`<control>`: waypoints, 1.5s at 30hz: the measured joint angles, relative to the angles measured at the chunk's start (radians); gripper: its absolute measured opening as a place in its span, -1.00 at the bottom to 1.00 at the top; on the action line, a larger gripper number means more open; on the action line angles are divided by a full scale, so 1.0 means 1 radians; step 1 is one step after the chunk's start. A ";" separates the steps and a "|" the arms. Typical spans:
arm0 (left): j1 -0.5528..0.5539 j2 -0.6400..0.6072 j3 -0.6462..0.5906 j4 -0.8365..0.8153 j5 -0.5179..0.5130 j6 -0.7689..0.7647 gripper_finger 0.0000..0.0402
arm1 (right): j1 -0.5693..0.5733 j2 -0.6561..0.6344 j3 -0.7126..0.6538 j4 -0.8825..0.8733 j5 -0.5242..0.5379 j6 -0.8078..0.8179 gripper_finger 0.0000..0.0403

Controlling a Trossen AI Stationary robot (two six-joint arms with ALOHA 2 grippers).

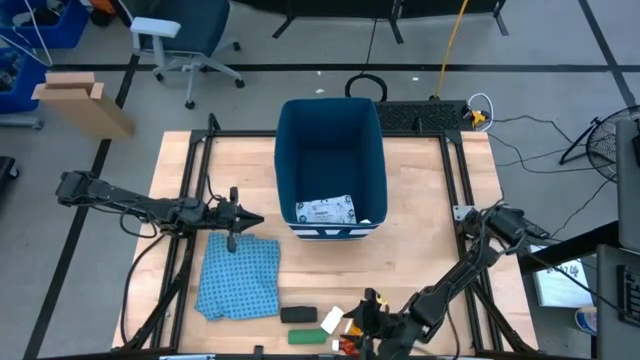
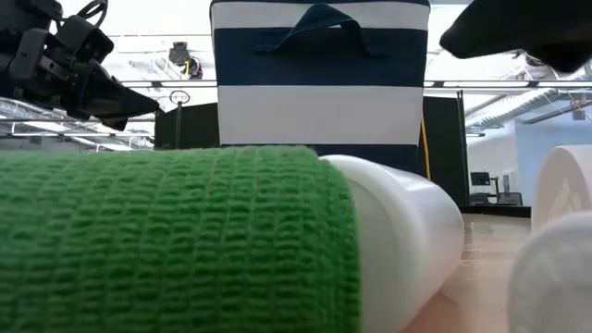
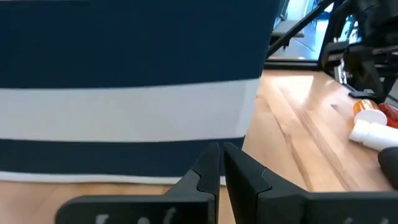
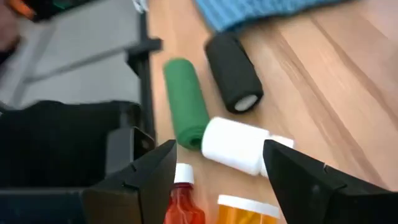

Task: Pick & place medical supplies in basket/bin
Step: Put the orange pill bottle into the blue bin

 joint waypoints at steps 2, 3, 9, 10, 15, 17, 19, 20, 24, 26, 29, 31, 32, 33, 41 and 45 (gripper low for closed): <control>0.000 0.000 0.000 -0.011 0.001 -0.002 -0.87 | 0.001 0.033 0.089 -0.161 -0.019 0.051 0.17; 0.000 0.000 0.000 -0.009 0.000 -0.003 -0.87 | 0.003 0.049 0.130 -0.245 -0.021 0.080 0.17; 0.000 0.000 0.000 -0.009 0.001 -0.003 -0.87 | 0.030 0.107 0.268 -0.460 -0.026 0.241 0.17; 0.000 0.000 0.000 -0.009 0.001 -0.004 -0.87 | 0.037 0.109 0.270 -0.472 -0.040 0.267 0.17; 0.000 0.000 0.000 -0.008 0.000 0.000 -0.87 | 0.058 0.107 0.270 -0.505 -0.071 0.357 0.17; 0.000 0.000 0.000 -0.008 0.000 0.007 -0.87 | 0.059 0.113 0.267 -0.515 -0.074 0.362 0.17; 0.000 0.000 0.000 -0.006 0.000 0.010 -0.87 | 0.054 0.126 0.266 -0.515 -0.075 0.357 0.17; 0.000 0.000 0.000 -0.006 0.000 0.010 -0.87 | 0.049 0.134 0.265 -0.515 -0.076 0.349 0.17; 0.000 0.000 0.000 -0.006 0.000 0.010 -0.87 | 0.027 0.175 0.265 -0.515 -0.125 0.333 0.17; 0.000 0.000 0.000 -0.006 0.000 0.010 -0.87 | 0.019 0.190 0.263 -0.517 -0.147 0.322 0.17; 0.000 0.000 0.000 -0.006 0.000 0.010 -0.87 | 0.010 0.194 0.264 -0.518 -0.167 0.300 0.17; 0.000 0.000 0.000 -0.006 0.000 0.010 -0.87 | 0.006 0.194 0.264 -0.522 -0.180 0.279 0.17; 0.000 0.000 0.000 -0.006 0.000 0.010 -0.87 | 0.005 0.194 0.264 -0.523 -0.180 0.270 0.16; 0.000 0.000 0.000 -0.006 0.000 0.010 -0.87 | 0.005 0.194 0.264 -0.523 -0.180 0.263 0.14; 0.000 0.000 0.000 -0.006 0.000 0.025 -0.87 | -0.001 0.189 0.245 -0.535 -0.198 0.256 -0.25; 0.000 0.000 0.000 -0.006 0.000 0.025 -0.87 | -0.006 0.188 0.236 -0.534 -0.189 0.224 -0.35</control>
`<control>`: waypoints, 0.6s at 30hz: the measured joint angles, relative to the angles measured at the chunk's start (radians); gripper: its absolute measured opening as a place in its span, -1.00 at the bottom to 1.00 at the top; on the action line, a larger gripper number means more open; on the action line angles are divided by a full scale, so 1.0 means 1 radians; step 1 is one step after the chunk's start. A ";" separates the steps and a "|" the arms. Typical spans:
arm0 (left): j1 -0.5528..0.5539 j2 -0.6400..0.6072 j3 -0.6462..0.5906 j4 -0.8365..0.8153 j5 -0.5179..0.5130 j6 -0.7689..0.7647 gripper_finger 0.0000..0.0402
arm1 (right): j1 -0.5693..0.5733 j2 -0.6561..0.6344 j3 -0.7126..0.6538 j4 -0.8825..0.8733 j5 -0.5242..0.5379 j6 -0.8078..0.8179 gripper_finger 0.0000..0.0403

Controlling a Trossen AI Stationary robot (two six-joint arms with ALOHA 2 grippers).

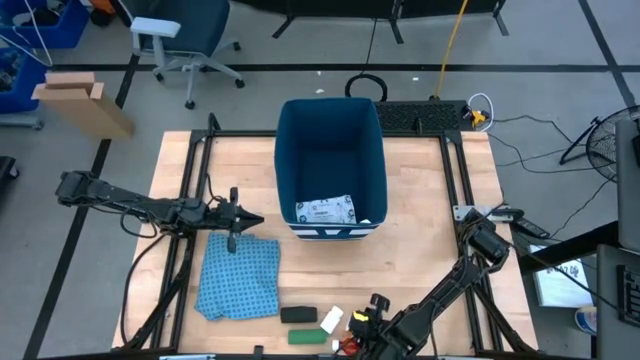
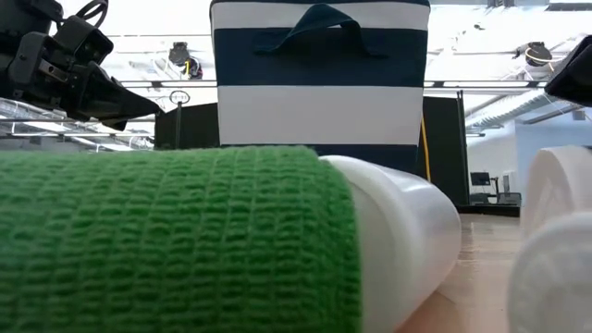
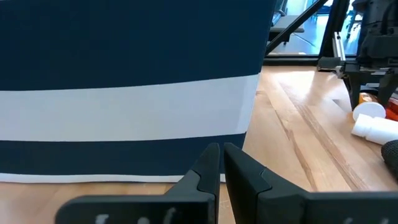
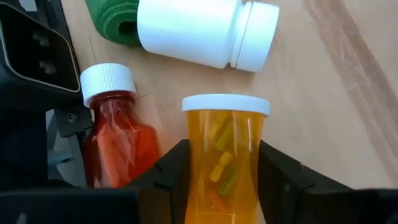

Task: Pick & place medical supplies in basket/bin
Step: Put the orange pill bottle into the blue bin

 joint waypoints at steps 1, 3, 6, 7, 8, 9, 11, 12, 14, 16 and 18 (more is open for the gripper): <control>0.000 0.000 0.000 0.000 0.000 0.000 -0.87 | -0.001 -0.005 -0.001 -0.003 0.011 -0.012 -0.35; 0.000 0.000 0.000 0.000 0.000 0.000 -0.87 | -0.003 -0.018 -0.004 -0.016 0.028 -0.054 -0.32; 0.000 0.000 0.000 0.000 0.000 0.001 -0.87 | -0.005 -0.068 -0.008 -0.039 0.061 -0.146 -0.29; 0.000 0.000 0.000 0.001 0.000 0.002 -0.87 | -0.006 -0.092 -0.008 -0.043 0.083 -0.183 -0.29; 0.000 0.000 0.000 0.001 0.000 0.002 -0.87 | -0.006 -0.123 -0.009 -0.046 0.112 -0.220 -0.29; 0.000 0.000 0.000 0.002 0.000 0.006 -0.87 | -0.005 -0.155 -0.023 -0.038 0.142 -0.265 -0.29; 0.000 0.000 0.000 0.013 0.000 0.018 -0.87 | -0.004 -0.223 -0.065 -0.013 0.180 -0.358 -0.30; 0.000 0.000 0.000 0.018 0.000 0.025 -0.87 | -0.003 -0.261 -0.097 0.010 0.197 -0.408 -0.30; 0.000 0.000 0.000 0.023 0.000 0.029 -0.87 | -0.004 -0.352 -0.175 0.117 0.201 -0.522 -0.30; 0.000 0.000 0.000 0.026 0.000 0.034 -0.87 | -0.004 -0.461 -0.292 0.300 0.194 -0.671 -0.30; 0.000 0.000 0.000 0.028 -0.001 0.040 -0.87 | -0.006 -0.575 -0.438 0.508 0.159 -0.808 -0.30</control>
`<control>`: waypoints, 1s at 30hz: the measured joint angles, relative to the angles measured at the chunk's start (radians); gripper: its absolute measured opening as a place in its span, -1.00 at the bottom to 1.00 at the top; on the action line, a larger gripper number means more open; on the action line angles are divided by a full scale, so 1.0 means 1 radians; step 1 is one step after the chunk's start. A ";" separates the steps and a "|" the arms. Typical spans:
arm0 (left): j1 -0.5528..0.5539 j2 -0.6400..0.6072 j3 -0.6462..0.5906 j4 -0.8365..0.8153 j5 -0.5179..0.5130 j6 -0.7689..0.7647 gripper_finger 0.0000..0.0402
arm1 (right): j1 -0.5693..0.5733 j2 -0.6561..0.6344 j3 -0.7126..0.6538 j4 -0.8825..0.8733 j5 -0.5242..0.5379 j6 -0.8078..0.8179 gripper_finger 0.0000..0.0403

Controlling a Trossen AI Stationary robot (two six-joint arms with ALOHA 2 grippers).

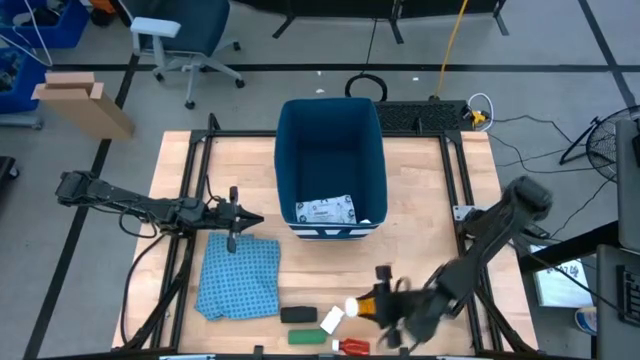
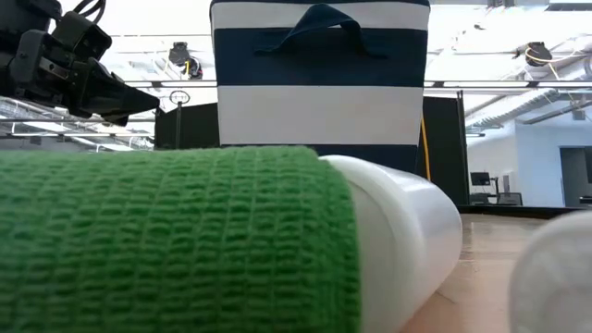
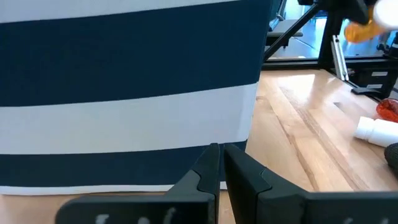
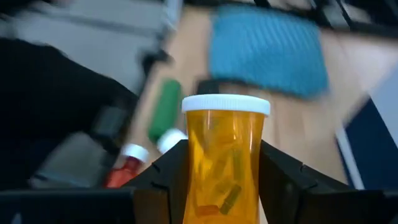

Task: Pick & place medical supplies in basket/bin
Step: Put the orange pill bottle into the blue bin

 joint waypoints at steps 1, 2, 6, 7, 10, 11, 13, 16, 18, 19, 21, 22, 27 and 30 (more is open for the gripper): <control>0.000 0.000 0.000 0.000 0.000 0.004 -0.87 | -0.003 -0.057 -0.082 0.106 -0.029 -0.057 -0.30; 0.000 0.000 0.000 0.001 0.000 0.010 -0.87 | -0.010 -0.117 -0.165 0.211 -0.064 -0.106 -0.31; 0.000 0.000 0.000 0.002 0.000 0.014 -0.87 | -0.049 -0.335 -0.479 0.625 -0.171 -0.207 -0.34; 0.000 0.000 0.000 0.002 0.000 0.014 -0.87 | -0.058 -0.376 -0.541 0.679 -0.185 -0.218 -0.34; 0.000 0.000 0.000 0.005 0.000 0.013 -0.87 | -0.084 -0.480 -0.685 0.759 -0.207 -0.257 -0.35; 0.000 0.000 0.000 0.006 0.000 0.010 -0.87 | -0.093 -0.514 -0.719 0.782 -0.207 -0.271 -0.35; 0.000 0.000 0.000 0.008 0.000 0.010 -0.87 | -0.110 -0.572 -0.776 0.811 -0.225 -0.300 -0.35; 0.000 0.000 0.000 0.020 0.000 0.021 -0.87 | -0.126 -0.639 -0.856 0.871 -0.254 -0.336 -0.35; 0.000 0.000 0.000 0.042 0.000 0.066 -0.87 | -0.128 -0.671 -0.892 0.931 -0.259 -0.360 -0.35; 0.000 0.000 0.000 0.056 0.000 0.100 -0.87 | -0.128 -0.682 -0.904 0.955 -0.259 -0.367 -0.35; 0.000 0.000 0.000 0.071 0.000 0.157 -0.87 | -0.128 -0.695 -0.911 0.968 -0.256 -0.383 -0.35; 0.000 0.000 0.000 0.071 0.000 0.172 -0.87 | -0.128 -0.699 -0.900 0.964 -0.256 -0.398 -0.35; 0.000 0.000 0.000 0.091 -0.008 0.305 -0.87 | -0.177 -0.701 -0.726 0.868 -0.214 -0.518 -0.35; 0.000 0.000 0.000 0.108 -0.008 0.337 -0.87 | -0.257 -0.699 -0.545 0.677 -0.118 -0.539 -0.35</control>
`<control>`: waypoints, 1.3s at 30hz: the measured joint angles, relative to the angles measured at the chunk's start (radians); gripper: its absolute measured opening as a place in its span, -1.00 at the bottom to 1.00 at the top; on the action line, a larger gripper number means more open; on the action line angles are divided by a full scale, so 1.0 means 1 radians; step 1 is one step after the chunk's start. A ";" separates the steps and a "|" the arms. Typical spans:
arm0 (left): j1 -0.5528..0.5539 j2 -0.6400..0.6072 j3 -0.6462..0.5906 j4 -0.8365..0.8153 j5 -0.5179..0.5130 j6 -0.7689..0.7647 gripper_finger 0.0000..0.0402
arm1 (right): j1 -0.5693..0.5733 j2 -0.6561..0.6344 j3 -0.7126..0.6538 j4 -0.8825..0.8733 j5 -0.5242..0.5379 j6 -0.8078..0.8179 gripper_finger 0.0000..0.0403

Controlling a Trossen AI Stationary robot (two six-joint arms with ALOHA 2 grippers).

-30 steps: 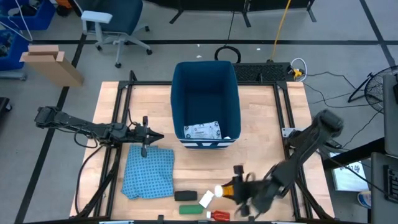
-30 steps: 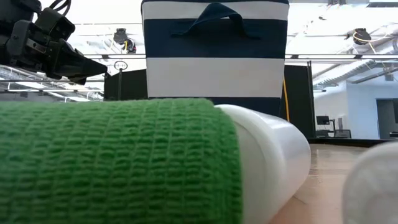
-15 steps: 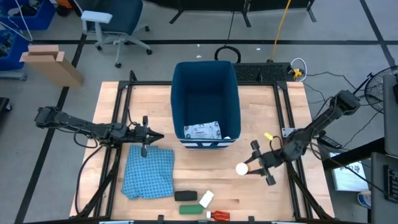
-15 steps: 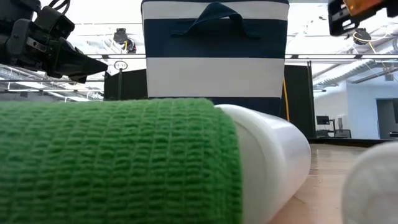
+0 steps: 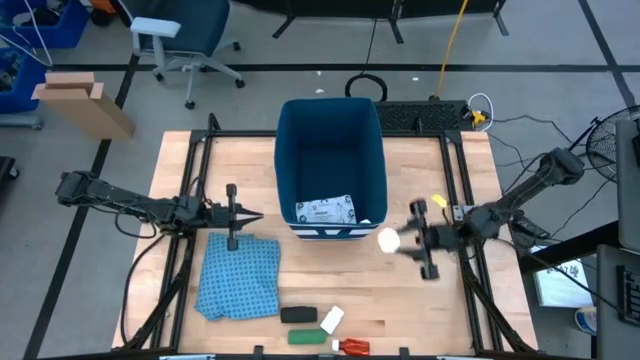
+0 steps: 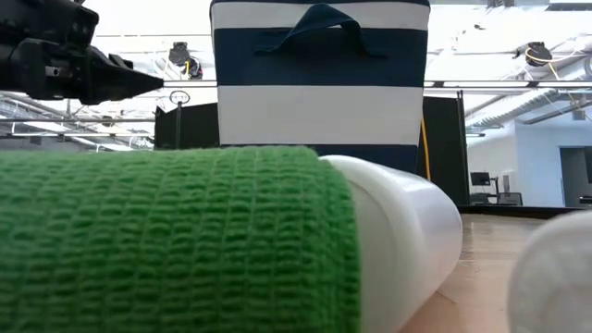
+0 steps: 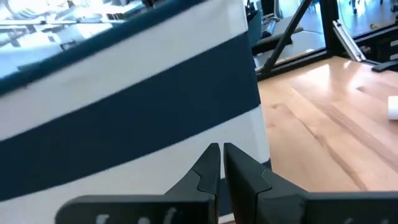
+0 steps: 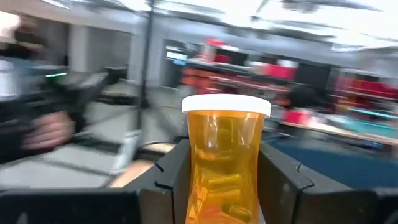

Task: Pick & place medical supplies in basket/bin
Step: Put the orange pill bottle into the blue bin

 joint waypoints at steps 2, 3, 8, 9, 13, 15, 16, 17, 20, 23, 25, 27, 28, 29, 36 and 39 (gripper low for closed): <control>0.000 0.000 0.000 0.021 0.000 0.023 -0.87 | -0.077 0.010 0.141 -0.160 -0.002 0.002 -0.36; 0.000 0.000 0.000 0.032 -0.001 0.035 -0.87 | -0.119 0.020 0.208 -0.242 -0.004 0.008 -0.36; 0.000 0.000 0.000 0.065 -0.010 0.054 -0.87 | -0.372 0.139 0.551 -0.588 -0.131 -0.002 -0.36; 0.000 0.000 0.000 0.073 -0.019 0.055 -0.87 | -0.428 0.174 0.621 -0.640 -0.160 0.006 -0.36; 0.000 0.000 0.000 0.089 -0.065 0.055 -0.87 | -0.668 0.342 0.878 -0.867 -0.375 0.022 -0.36; 0.000 0.000 0.000 0.086 -0.089 0.055 -0.87 | -0.763 0.432 0.985 -0.969 -0.477 0.013 -0.36; 0.000 0.000 0.000 0.083 -0.101 0.055 -0.87 | -0.803 0.474 1.036 -1.015 -0.520 -0.004 -0.36; 0.000 0.000 0.000 0.081 -0.113 0.055 -0.87 | -0.838 0.514 1.078 -1.052 -0.549 -0.028 -0.36; 0.000 0.000 0.000 0.080 -0.134 0.055 -0.87 | -0.910 0.629 1.172 -1.143 -0.582 -0.097 -0.36; 0.000 0.000 0.000 0.079 -0.142 0.054 -0.87 | -0.945 0.731 1.208 -1.170 -0.582 -0.147 -0.36; 0.000 0.000 0.000 0.072 -0.142 0.054 -0.87 | -0.950 0.793 1.217 -1.157 -0.599 -0.169 -0.36; 0.000 0.000 0.000 0.067 -0.144 0.048 -0.87 | -0.949 0.847 1.217 -1.129 -0.607 -0.180 -0.36; 0.000 0.000 0.000 0.063 -0.148 0.047 -0.87 | -0.948 0.877 1.218 -1.109 -0.608 -0.186 -0.36; 0.000 0.000 0.000 0.062 -0.149 0.047 -0.87 | -0.948 0.904 1.218 -1.090 -0.613 -0.190 -0.36; 0.000 0.000 0.000 0.057 -0.150 0.060 -0.87 | -0.948 1.076 1.218 -1.054 -0.684 -0.191 -0.36; 0.000 0.000 0.000 0.056 -0.150 0.068 -0.87 | -0.949 1.130 1.218 -1.068 -0.685 -0.190 -0.36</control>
